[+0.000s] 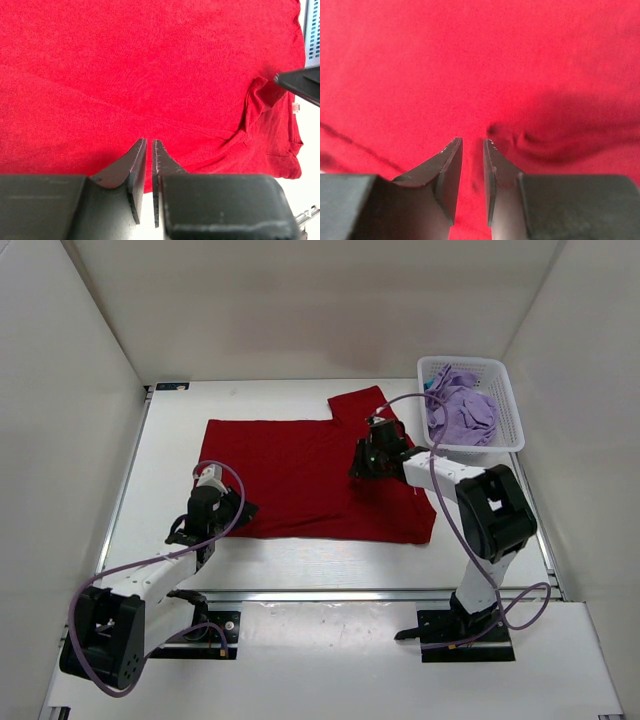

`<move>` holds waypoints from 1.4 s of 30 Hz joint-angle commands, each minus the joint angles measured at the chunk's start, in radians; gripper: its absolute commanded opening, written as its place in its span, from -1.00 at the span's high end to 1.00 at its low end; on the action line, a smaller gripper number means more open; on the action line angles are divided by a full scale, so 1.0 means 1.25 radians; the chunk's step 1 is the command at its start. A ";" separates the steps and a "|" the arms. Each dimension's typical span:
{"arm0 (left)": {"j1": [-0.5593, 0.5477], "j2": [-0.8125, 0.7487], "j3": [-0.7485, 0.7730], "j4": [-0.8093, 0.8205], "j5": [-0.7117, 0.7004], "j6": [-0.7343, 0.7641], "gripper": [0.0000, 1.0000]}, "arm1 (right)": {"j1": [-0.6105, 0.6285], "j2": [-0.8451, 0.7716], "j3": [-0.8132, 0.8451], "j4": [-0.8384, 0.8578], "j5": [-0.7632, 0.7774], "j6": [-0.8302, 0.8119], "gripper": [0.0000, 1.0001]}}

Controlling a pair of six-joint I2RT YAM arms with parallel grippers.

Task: Fold and stack the t-shirts
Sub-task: Fold the flattened tshirt in 1/3 of the way

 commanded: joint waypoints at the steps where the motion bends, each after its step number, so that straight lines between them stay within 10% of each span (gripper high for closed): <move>1: 0.000 -0.004 0.004 0.023 -0.004 -0.002 0.58 | 0.013 0.046 0.052 -0.036 0.038 -0.034 0.54; 8: 0.002 -0.008 -0.006 0.024 0.002 0.002 0.57 | 0.034 0.079 0.090 -0.050 0.099 -0.035 0.42; 16: 0.003 -0.014 -0.008 0.028 0.009 0.000 0.57 | 0.044 0.093 0.103 -0.063 0.119 -0.033 0.91; 28: -0.013 -0.008 0.006 0.032 0.009 -0.005 0.58 | 0.093 0.116 0.182 -0.091 0.177 -0.080 0.96; 42: -0.110 -0.001 0.026 0.006 -0.049 0.024 0.56 | 0.065 -0.070 0.046 -0.051 0.141 -0.072 0.25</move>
